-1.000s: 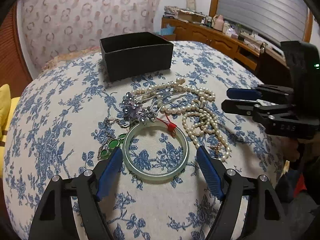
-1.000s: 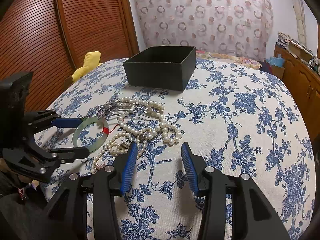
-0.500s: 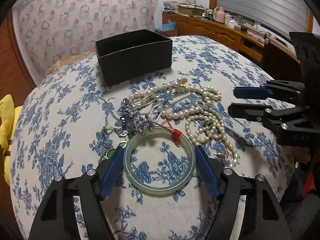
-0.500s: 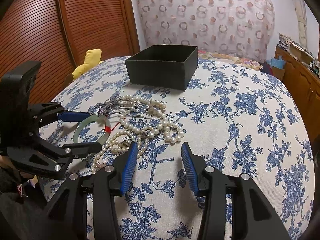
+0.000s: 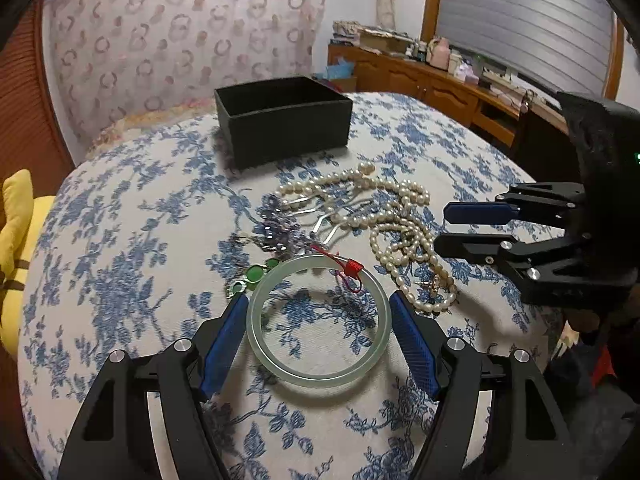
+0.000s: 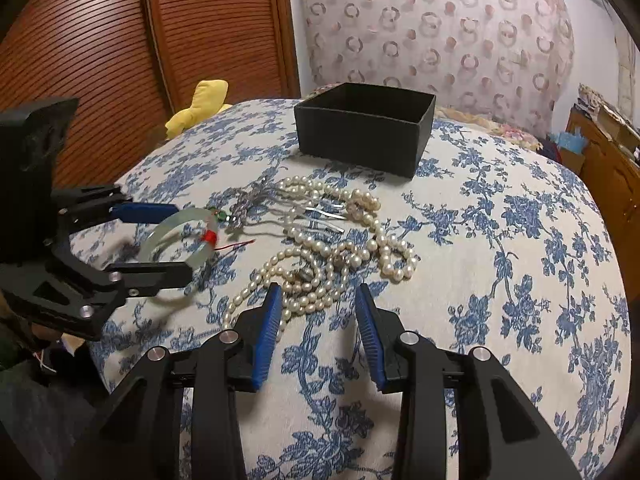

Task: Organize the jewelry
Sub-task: 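Grasp and lift the jade bangle with the left tool while the right grasps a purple crystal hairpin, then release the hairpin into the black box with the right tool while the left carries the jade bangle over it, then open the left tool to drop the jade bangle into the black box while the right withdraws, then lower the left tool onto the green-stone pendant chain while the right approaches the long pearl necklace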

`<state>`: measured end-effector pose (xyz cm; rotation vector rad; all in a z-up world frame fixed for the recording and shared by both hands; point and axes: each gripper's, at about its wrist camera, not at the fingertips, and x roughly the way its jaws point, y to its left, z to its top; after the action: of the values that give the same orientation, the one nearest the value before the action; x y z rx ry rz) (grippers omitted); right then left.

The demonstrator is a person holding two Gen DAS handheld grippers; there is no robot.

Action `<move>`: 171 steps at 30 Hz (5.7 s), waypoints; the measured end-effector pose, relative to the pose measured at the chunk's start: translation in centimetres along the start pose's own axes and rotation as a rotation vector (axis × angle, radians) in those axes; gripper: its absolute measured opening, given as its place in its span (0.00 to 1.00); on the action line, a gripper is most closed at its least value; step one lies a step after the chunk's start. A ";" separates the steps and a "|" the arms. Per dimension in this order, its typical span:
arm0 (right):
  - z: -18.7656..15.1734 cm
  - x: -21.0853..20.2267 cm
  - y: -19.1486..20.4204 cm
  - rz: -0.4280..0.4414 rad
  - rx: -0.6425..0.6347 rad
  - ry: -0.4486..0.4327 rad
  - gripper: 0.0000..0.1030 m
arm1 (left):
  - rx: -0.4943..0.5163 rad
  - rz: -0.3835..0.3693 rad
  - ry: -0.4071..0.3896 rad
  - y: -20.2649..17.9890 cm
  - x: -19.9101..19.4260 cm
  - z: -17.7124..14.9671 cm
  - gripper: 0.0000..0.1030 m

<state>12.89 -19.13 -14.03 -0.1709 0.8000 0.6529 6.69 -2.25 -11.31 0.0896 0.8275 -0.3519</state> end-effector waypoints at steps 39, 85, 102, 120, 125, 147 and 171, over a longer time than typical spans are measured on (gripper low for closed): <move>6.0 6.1 7.4 0.038 -0.291 0.079 0.21 | -0.151 0.082 -0.105 7.1 -3.7 -0.5 0.67; 17.5 8.5 -6.2 0.182 -0.050 -0.022 0.24 | -0.110 0.009 -0.088 10.2 6.3 18.3 0.67; 15.1 5.7 -9.5 0.097 0.021 -0.040 0.24 | -0.033 0.009 -0.017 8.3 10.8 20.3 0.67; 13.5 4.3 -10.2 0.054 0.073 -0.047 0.25 | -0.037 0.021 -0.014 7.6 10.5 19.7 0.72; 12.4 3.5 -9.8 0.050 0.079 -0.044 0.25 | -0.052 0.025 -0.029 7.4 8.8 18.6 0.75; 3.4 0.5 -4.3 0.012 0.071 -0.039 0.29 | -0.152 0.008 -0.003 6.9 1.9 4.3 0.67; 1.5 1.1 -3.3 0.016 0.077 -0.026 0.29 | 0.007 0.059 0.045 2.2 3.2 2.0 0.22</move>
<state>16.37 -20.68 -14.09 -0.0856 0.8008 0.6367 10.80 -1.43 -12.42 0.1289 0.8666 -0.2977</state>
